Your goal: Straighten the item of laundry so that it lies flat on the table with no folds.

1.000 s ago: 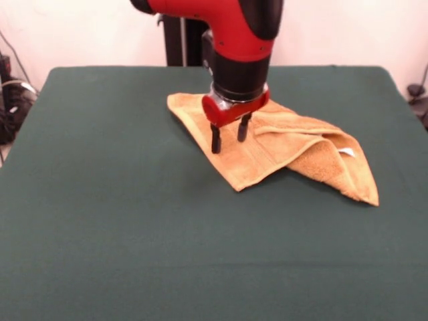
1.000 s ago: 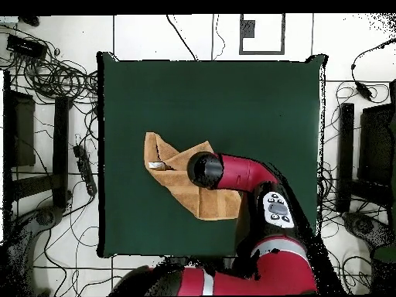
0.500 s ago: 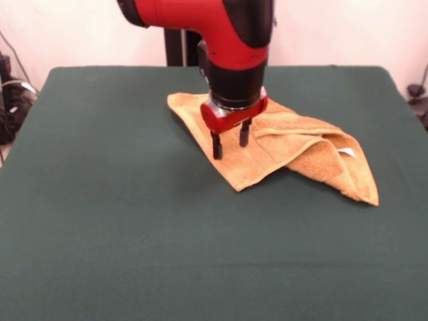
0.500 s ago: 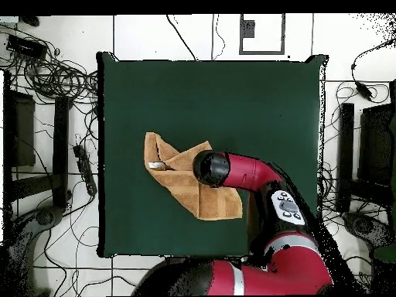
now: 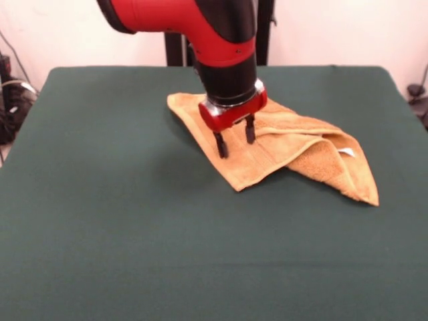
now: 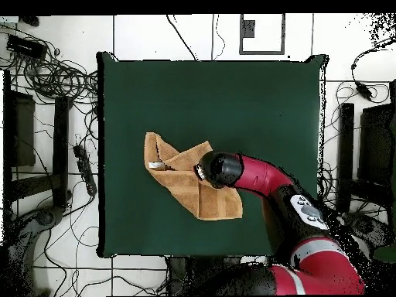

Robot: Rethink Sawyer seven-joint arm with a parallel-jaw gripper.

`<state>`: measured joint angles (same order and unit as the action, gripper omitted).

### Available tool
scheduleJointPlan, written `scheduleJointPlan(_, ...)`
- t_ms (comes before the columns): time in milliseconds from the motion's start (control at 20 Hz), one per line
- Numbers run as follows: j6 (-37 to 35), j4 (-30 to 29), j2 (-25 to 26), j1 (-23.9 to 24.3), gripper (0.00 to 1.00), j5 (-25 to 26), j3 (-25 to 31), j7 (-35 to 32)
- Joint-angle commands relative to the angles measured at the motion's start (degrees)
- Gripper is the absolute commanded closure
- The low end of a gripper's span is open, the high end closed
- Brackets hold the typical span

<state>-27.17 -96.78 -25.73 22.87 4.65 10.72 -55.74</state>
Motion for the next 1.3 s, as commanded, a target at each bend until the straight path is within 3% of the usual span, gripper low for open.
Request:
scheduleJointPlan(50, -1.83, -5.74, -2.07, 0.24, 0.00, 1.26, 10.71, -2.63)
scheduleJointPlan(400, -7.46, -6.25, -2.50, 1.50, 0.00, 0.93, 11.90, -1.43)
scheduleJointPlan(650, -8.62, -5.37, 0.75, 2.37, 0.00, 1.47, 11.91, -0.86)
scheduleJointPlan(900, -7.26, -2.63, 3.79, 0.92, 0.00, 3.08, 9.74, -1.48)
scheduleJointPlan(1300, -10.41, -0.89, 4.26, -0.53, 0.00, 4.48, 7.54, -2.54)
